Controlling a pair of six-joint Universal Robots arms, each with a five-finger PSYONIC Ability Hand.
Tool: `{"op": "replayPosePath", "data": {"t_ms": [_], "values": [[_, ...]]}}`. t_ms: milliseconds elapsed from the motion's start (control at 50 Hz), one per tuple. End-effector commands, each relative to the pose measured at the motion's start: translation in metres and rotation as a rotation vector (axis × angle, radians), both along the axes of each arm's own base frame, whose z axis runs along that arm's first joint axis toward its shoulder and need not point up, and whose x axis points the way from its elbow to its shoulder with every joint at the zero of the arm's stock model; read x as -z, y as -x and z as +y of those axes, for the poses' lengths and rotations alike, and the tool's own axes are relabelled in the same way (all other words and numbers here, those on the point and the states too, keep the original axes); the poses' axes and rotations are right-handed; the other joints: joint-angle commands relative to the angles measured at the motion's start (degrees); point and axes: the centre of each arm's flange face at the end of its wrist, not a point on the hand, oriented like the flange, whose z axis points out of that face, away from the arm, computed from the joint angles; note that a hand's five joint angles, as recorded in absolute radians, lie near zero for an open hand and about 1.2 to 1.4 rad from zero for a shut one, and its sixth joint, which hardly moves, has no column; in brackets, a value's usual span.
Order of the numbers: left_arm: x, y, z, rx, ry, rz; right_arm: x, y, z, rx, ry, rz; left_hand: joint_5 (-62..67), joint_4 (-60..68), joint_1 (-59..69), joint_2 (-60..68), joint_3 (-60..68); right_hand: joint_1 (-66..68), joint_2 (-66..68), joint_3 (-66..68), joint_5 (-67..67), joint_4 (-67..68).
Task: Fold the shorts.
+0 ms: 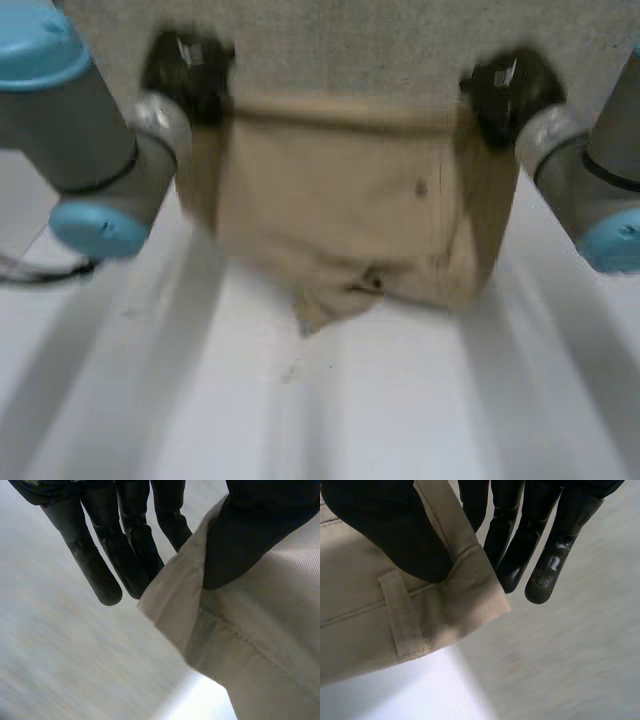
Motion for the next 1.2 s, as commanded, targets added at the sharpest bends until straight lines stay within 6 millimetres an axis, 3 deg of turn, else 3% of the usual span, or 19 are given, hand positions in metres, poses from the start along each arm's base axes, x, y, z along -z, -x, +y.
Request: {"op": "replayPosePath", "data": {"t_ms": [20, 60, 120, 280, 300, 360, 380, 440, 460, 500, 520, 600, 680, 840, 940, 1060, 1200], "values": [[-0.125, -0.010, -0.001, -0.071, 0.582, 0.308, -0.107, -0.006, -0.002, 0.030, 0.612, -0.269, 13.65, 11.29, 16.56, 11.44, 11.82, 24.77, 12.97, 12.44, 13.14, 11.77], [-0.135, -0.011, 0.011, -0.067, 0.605, 0.330, -0.113, -0.007, 0.004, 0.017, 0.630, -0.277, 13.65, 11.29, 16.56, 11.44, 11.82, 24.77, 12.97, 12.44, 13.14, 11.77], [-0.123, -0.014, 0.018, -0.065, 0.556, 0.311, -0.107, -0.009, 0.007, 0.002, 0.604, -0.265, 13.65, 11.29, 16.56, 11.44, 11.82, 24.77, 12.97, 12.44, 13.14, 11.77], [-0.037, -0.018, 0.031, -0.060, 0.309, 0.189, -0.046, -0.022, 0.016, -0.092, 0.371, -0.149, 13.65, 11.29, 16.56, 11.44, 11.82, 24.77, 12.97, 12.44, 13.14, 11.77], [-0.016, -0.020, 0.034, -0.063, 0.251, 0.157, -0.031, -0.021, 0.017, -0.101, 0.318, -0.125, 13.65, 11.29, 16.56, 11.44, 11.82, 24.77, 12.97, 12.44, 13.14, 11.77], [0.017, -0.025, 0.038, -0.070, 0.164, 0.112, -0.003, -0.019, 0.018, -0.113, 0.220, -0.087, 13.65, 11.29, 16.56, 11.44, 11.82, 24.77, 12.97, 12.44, 13.14, 11.77], [0.037, -0.027, 0.042, -0.071, 0.113, 0.085, 0.022, -0.020, 0.018, -0.127, 0.144, -0.058, 13.65, 11.29, 16.56, 11.44, 11.82, 24.77, 12.97, 12.44, 13.14, 11.77], [0.067, -0.031, 0.046, -0.076, 0.032, 0.046, 0.061, -0.023, 0.023, -0.150, 0.032, -0.013, 13.65, 11.29, 16.56, 11.44, 11.82, 24.77, 12.97, 12.44, 13.14, 11.77], [0.096, -0.032, 0.049, -0.075, -0.041, 0.011, 0.084, -0.023, 0.026, -0.154, -0.039, 0.015, 13.65, 11.29, 16.56, 11.44, 11.82, 24.77, 12.97, 12.44, 13.14, 11.77], [0.126, -0.031, 0.053, -0.070, -0.120, -0.031, 0.104, -0.022, 0.028, -0.153, -0.105, 0.042, 13.65, 11.29, 16.56, 11.44, 11.82, 24.77, 12.97, 12.44, 13.14, 11.77], [0.152, -0.031, 0.058, -0.063, -0.186, -0.070, 0.126, -0.020, 0.031, -0.150, -0.178, 0.071, 13.65, 11.29, 16.56, 11.44, 11.82, 24.77, 12.97, 12.44, 13.14, 11.77], [0.189, -0.033, 0.073, -0.053, -0.294, -0.139, 0.155, -0.015, 0.041, -0.141, -0.320, 0.122, 13.65, 11.29, 16.56, 11.44, 11.82, 24.77, 12.97, 12.44, 13.14, 11.77], [0.199, -0.033, 0.091, -0.031, -0.366, -0.188, 0.158, -0.005, 0.050, -0.113, -0.415, 0.148, 13.65, 11.29, 16.56, 11.44, 11.82, 24.77, 12.97, 12.44, 13.14, 11.77], [0.167, -0.043, 0.109, -0.030, -0.415, -0.206, 0.141, 0.006, 0.071, -0.107, -0.469, 0.164, 13.65, 11.29, 16.56, 11.44, 11.82, 24.77, 12.97, 12.44, 13.14, 11.77], [0.158, -0.049, 0.122, -0.027, -0.460, -0.237, 0.136, 0.009, 0.079, -0.108, -0.467, 0.167, 13.65, 11.29, 16.56, 11.44, 11.82, 24.77, 12.97, 12.44, 13.14, 11.77], [0.152, -0.058, 0.140, -0.023, -0.526, -0.283, 0.128, 0.012, 0.086, -0.108, -0.468, 0.178, 13.65, 11.29, 16.56, 11.44, 11.82, 24.77, 12.97, 12.44, 13.14, 11.77], [0.155, -0.071, 0.166, -0.016, -0.679, -0.364, 0.121, 0.021, 0.107, -0.124, -0.577, 0.268, 13.65, 11.29, 16.56, 11.44, 11.82, 24.77, 12.97, 12.44, 13.14, 11.77]]}}
